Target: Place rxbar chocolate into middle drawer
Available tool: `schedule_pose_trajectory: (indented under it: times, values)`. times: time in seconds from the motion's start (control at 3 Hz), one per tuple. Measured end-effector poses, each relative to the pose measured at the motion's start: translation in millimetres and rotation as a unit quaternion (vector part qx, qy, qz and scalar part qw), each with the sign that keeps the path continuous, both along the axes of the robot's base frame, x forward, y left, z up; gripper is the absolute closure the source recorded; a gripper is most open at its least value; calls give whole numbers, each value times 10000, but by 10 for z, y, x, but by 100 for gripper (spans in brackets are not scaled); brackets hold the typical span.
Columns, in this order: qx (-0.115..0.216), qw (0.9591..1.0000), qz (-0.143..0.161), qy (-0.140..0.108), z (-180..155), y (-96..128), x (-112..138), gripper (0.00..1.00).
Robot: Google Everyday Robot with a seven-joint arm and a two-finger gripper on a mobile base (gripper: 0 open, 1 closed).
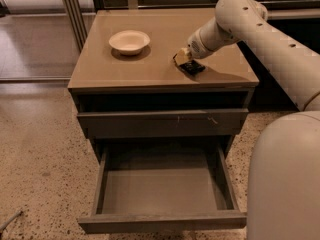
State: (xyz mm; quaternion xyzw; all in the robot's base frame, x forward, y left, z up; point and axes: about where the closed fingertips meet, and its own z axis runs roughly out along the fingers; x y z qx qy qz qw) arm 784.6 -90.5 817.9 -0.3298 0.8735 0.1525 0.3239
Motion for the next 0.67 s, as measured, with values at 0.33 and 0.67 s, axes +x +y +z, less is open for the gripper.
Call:
schedule_pose_trajectory:
  times: [0.33,0.67]
  values:
    - [0,10000,0,0,0,0,0,100]
    - [-69,9998,192,-12,-13,67,-28,100]
